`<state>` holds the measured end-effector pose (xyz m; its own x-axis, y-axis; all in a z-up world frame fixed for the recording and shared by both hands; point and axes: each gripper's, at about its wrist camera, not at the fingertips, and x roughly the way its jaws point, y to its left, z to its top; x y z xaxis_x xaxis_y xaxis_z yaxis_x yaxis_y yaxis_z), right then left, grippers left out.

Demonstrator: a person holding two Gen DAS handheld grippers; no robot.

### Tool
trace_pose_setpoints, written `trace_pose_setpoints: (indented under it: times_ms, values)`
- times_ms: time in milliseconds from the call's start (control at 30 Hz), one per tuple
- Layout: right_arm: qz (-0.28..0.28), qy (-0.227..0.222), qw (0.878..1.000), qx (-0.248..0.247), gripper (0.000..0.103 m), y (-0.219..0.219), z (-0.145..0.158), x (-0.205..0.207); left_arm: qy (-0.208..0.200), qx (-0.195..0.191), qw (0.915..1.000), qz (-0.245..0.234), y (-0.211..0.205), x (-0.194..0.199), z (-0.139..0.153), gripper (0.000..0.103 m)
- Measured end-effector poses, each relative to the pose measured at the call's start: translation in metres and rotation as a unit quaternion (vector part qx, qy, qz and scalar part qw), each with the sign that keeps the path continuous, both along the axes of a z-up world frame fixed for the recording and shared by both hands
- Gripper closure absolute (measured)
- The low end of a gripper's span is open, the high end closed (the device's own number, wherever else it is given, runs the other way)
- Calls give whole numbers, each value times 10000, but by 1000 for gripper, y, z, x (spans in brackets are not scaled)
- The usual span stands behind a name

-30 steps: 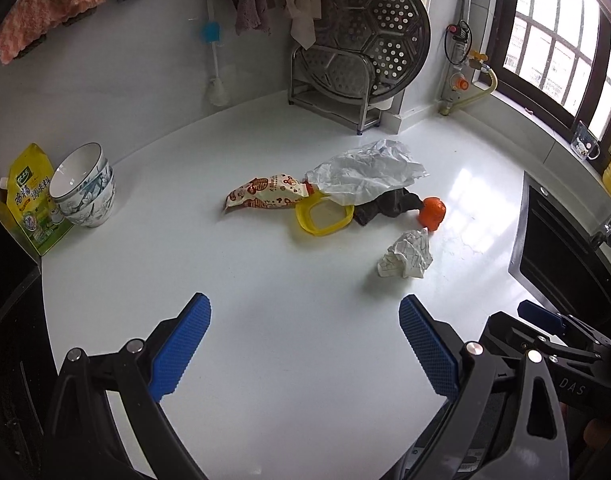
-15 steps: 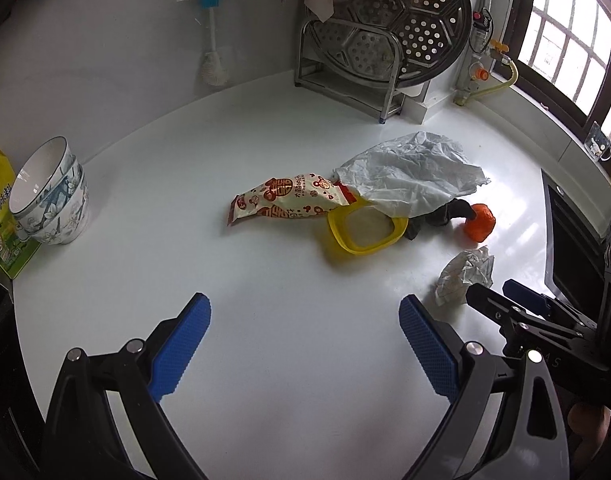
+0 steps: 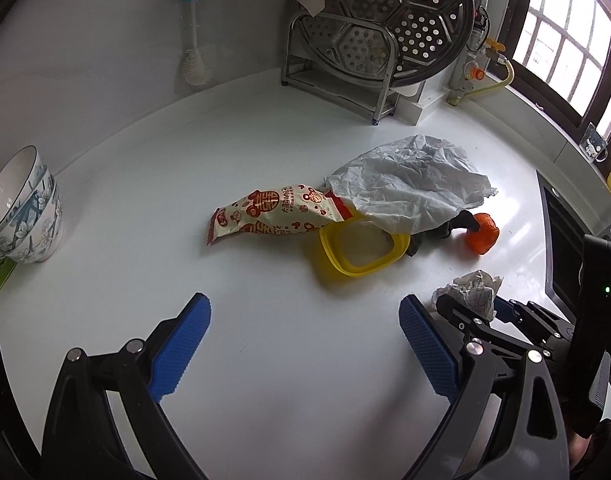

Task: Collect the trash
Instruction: 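Grasp the crumpled white paper with the right tool while the left tool grasps the white plastic bag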

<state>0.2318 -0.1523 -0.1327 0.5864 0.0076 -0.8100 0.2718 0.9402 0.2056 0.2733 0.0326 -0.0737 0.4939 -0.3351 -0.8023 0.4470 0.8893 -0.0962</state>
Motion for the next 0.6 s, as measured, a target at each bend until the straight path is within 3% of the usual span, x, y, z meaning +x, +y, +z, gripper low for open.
trace_pose_setpoints:
  times_ms: [133, 600]
  values:
    - [-29, -90, 9999, 131, 67, -3, 3, -4, 5, 11, 10000, -84, -8, 2, -1, 9]
    - [-670, -263, 9961, 500, 68, -44, 14, -44, -197, -213, 9980, -556, -85, 29, 6, 9]
